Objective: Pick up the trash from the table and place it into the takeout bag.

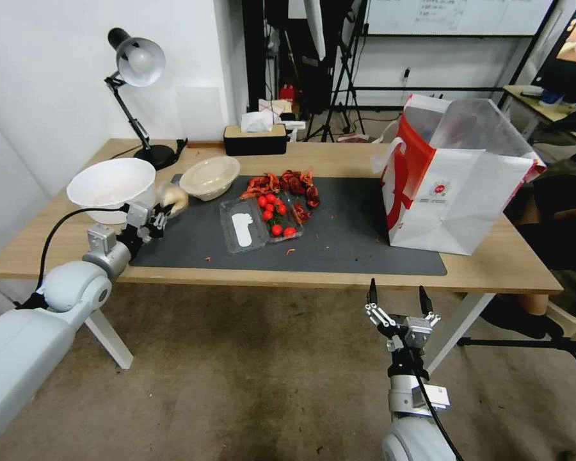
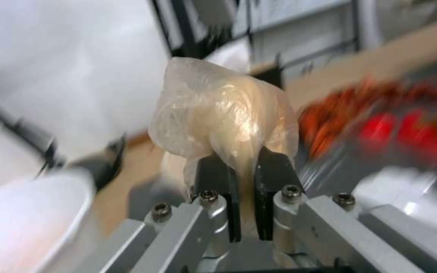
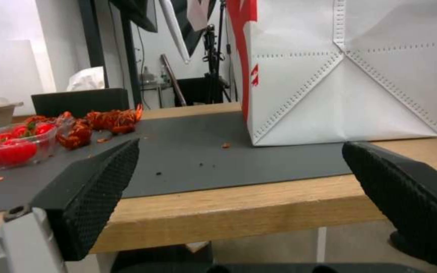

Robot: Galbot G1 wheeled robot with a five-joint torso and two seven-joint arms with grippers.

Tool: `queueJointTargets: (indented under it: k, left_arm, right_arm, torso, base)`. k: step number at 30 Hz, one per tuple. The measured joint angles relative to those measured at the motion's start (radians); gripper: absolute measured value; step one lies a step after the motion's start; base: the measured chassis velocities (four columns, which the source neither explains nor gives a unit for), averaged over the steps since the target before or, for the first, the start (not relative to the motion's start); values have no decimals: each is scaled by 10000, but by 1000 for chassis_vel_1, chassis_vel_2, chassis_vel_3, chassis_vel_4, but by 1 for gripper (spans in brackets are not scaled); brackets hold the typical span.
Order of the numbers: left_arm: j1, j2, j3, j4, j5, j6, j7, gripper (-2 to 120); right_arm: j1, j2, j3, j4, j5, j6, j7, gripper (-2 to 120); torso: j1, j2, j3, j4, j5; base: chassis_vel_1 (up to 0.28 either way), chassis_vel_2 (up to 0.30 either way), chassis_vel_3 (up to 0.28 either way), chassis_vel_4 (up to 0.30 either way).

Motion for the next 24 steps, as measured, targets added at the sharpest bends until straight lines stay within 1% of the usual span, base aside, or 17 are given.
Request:
queueJointTargets:
  k: [2, 3, 6, 7, 8, 9, 10, 11, 12, 13, 14, 15, 17, 18, 22, 23, 24]
  left_arm:
    - [33, 98, -38, -417, -97, -82, -17, 5]
    - [33, 98, -38, -417, -97, -82, -17, 5]
    - [-451, 169, 263, -1289, -897, -436, 239, 5]
    - [-451, 169, 263, -1289, -897, -436, 239, 5]
    - [-1033, 140, 749, -1604, -1495, -622, 552, 5]
    - [-1536, 84, 1278, -1656, -1881, -819, 779, 5]
    - [-1536, 84, 1278, -1656, -1881, -819, 779, 5]
    - [-2328, -11, 2158, -1565, -2299, -1033, 1057, 5]
    - [-3039, -112, 2969, -1395, -2565, -1150, 1156, 5]
    - [-3580, -207, 3483, -1244, -2719, -1191, 1189, 5]
    - [-3580, -207, 3483, -1244, -2719, -1191, 1189, 5]
    - [-4107, -309, 3916, -1095, -2825, -1220, 1205, 5]
    - [-4998, -593, 4624, -764, -3007, -1222, 1229, 5]
    - [-4998, -593, 4624, -764, -3007, -1222, 1229, 5]
    - [-6790, -1469, 6130, -9, -3395, -1219, 1233, 5]
    - [-6790, -1469, 6130, -9, -3395, -1219, 1233, 5]
    - [-7207, -1752, 6468, 162, -3491, -1219, 1232, 5]
  right_arm:
    - [-4, 1, -14, 3, -2, -1, -1, 100]
    - [-4, 1, -14, 3, -2, -1, -1, 100]
    - [-14, 1, -35, 6, -7, -1, -8, 100]
    - [-14, 1, -35, 6, -7, -1, -8, 100]
    - [-22, -2, -40, 20, -12, 0, -16, 100]
    - [-33, -10, -40, 25, -13, 0, -18, 100]
    - [-33, -10, -40, 25, -13, 0, -18, 100]
    - [-44, -20, -40, 25, -16, 0, -19, 100]
    - [-45, -14, -36, 25, -19, 0, -20, 100]
    - [-45, -11, -25, 25, -19, -1, -19, 100]
    - [-45, -11, -25, 25, -19, -1, -19, 100]
    - [-46, -5, -14, 25, -21, -4, -17, 100]
    - [-54, 0, 23, 26, -24, -7, -12, 100]
    - [-54, 0, 23, 26, -24, -7, -12, 100]
    - [-65, 3, 89, 32, -25, -18, 0, 100]
    - [-65, 3, 89, 32, -25, -18, 0, 100]
    - [-62, 17, 95, 38, -25, -23, 5, 100]
  torso:
    - [1, 0, 0, -3, 0]
    - [1, 0, 0, -3, 0]
    - [1, 0, -1, -6, 3]
    - [1, 0, -1, -6, 3]
    - [1, 0, 0, -4, 2]
    - [1, 0, 0, -5, 3]
    - [1, 0, 0, -5, 3]
    - [1, 0, 0, -4, 2]
    - [2, 0, 1, -4, 1]
    - [2, 0, 2, -4, -2]
    - [2, 0, 2, -4, -2]
    - [2, 0, 1, -4, 5]
    - [2, -1, 1, -3, 1]
    - [2, -1, 1, -3, 1]
    - [4, -1, 1, -2, 0]
    - [4, -1, 1, -2, 0]
    - [4, -1, 2, -1, 4]
  base:
    - [0, 0, 0, 0]
    - [0, 0, 0, 0]
    - [0, 0, 0, 0]
    - [0, 0, 0, 0]
    - [0, 0, 0, 0]
    - [0, 0, 0, 0]
    - [0, 0, 0, 0]
    - [0, 0, 0, 0]
    - [0, 0, 0, 0]
    - [0, 0, 0, 0]
    - [0, 0, 0, 0]
    - [0, 0, 0, 0]
    - [0, 0, 0, 0]
    - [0, 0, 0, 0]
    - [0, 0, 0, 0]
    - [0, 0, 0, 0]
    - [0, 0, 0, 0]
